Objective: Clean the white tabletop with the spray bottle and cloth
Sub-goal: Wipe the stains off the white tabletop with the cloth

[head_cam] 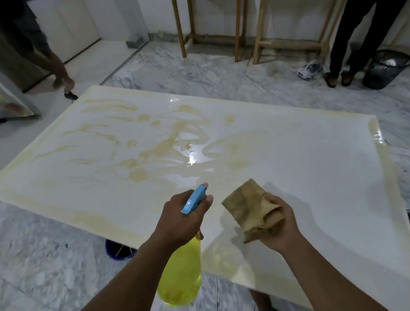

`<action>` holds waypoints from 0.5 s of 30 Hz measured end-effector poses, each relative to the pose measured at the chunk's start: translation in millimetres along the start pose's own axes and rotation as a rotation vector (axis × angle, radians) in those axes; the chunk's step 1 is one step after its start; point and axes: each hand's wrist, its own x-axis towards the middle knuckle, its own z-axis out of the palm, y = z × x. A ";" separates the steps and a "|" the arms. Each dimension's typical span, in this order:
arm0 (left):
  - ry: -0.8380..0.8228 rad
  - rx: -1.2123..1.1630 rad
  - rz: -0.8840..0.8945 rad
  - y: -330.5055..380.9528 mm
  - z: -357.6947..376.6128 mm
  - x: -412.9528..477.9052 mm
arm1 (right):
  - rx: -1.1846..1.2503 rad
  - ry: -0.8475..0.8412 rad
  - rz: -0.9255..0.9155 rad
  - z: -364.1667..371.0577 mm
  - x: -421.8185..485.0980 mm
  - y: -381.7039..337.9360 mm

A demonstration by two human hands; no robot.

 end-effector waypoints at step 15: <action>-0.119 0.046 0.112 88.5 85.1 211.7 | -1.068 0.563 -0.409 -21.2 145.7 -357.1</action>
